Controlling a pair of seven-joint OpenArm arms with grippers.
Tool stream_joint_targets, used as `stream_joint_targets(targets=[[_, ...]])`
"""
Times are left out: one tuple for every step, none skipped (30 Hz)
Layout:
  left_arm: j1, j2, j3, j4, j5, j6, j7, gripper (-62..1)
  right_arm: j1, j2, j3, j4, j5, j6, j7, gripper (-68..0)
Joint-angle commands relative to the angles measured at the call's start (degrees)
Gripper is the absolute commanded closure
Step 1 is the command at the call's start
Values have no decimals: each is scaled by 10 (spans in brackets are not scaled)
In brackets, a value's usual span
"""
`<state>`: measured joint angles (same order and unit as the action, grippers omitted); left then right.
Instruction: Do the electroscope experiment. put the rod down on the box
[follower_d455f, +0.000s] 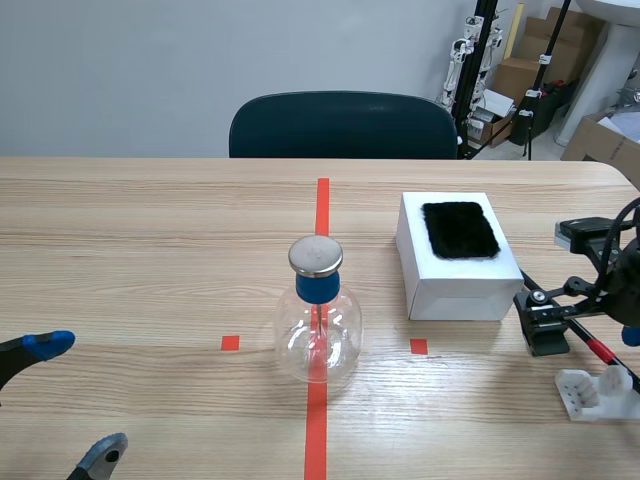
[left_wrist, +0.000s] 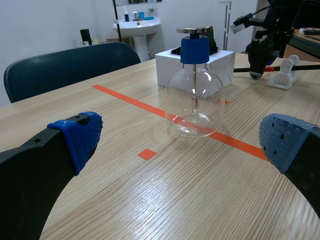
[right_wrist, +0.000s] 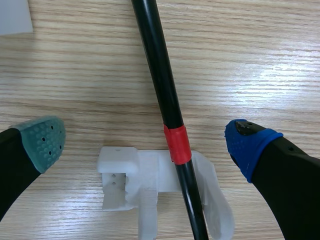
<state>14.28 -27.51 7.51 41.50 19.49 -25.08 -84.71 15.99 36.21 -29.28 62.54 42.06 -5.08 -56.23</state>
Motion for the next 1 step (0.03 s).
stream_joint_targets(targets=[[0,-5,-5,8,-4,1,-12,-623,9,9,2,7,2,0,0,-669]])
